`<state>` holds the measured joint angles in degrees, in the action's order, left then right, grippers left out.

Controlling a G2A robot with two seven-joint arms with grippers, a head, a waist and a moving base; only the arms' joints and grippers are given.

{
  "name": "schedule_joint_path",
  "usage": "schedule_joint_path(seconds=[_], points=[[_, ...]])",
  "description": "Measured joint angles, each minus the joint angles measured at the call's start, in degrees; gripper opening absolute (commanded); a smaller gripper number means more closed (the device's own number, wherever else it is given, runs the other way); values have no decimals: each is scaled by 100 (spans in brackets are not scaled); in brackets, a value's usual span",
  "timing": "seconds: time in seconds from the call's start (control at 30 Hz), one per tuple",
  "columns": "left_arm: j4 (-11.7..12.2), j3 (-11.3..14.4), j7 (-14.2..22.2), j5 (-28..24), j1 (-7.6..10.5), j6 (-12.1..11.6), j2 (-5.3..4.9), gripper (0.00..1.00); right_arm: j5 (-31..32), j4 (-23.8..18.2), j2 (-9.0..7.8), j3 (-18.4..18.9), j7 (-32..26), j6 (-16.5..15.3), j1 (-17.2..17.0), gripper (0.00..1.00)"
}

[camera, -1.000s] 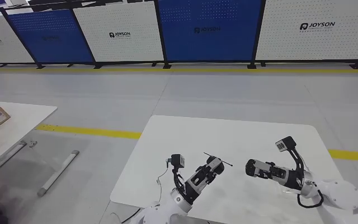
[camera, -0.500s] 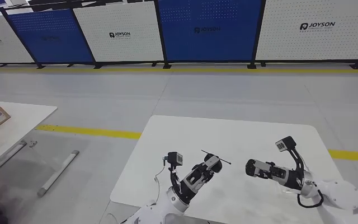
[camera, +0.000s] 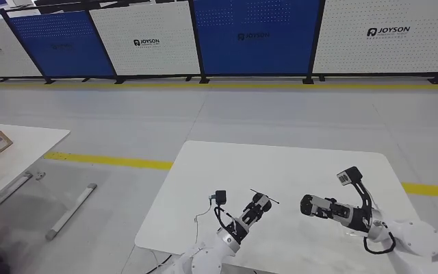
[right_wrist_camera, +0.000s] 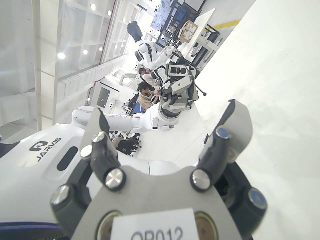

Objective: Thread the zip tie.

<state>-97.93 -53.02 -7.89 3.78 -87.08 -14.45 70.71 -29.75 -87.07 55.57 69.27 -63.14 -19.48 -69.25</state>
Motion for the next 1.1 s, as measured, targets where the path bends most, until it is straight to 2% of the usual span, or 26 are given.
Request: schedule_joint_path(seconds=[0.3, 0.4, 0.53, 0.63, 0.77, 0.83, 1.1], points=[[-8, -2, 13, -19, -2, 3, -1, 0, 16, -14, 0, -1, 15, 7, 0, 100], [-8, -2, 12, -19, -2, 3, -1, 0, 480, -238, -28, 48, 82, 47, 0, 100], [-8, -2, 12, -18, -2, 3, -1, 0, 1205, -516, -160, 422, -306, 475, -44, 100], [-8, -2, 12, -18, -2, 3, -1, 0, 1719, -697, -286, 840, -646, 932, -139, 100], [-8, -2, 12, -18, -2, 3, -1, 0, 2221, -699, -402, 1157, -1114, 1411, -131, 100], [-8, -2, 12, -18, -2, 3, -1, 0, 2477, -708, -428, 1214, -1128, 1593, -90, 100], [-8, -2, 12, -18, -2, 3, -1, 0, 2485, -713, -426, 1216, -1050, 1599, -89, 100]])
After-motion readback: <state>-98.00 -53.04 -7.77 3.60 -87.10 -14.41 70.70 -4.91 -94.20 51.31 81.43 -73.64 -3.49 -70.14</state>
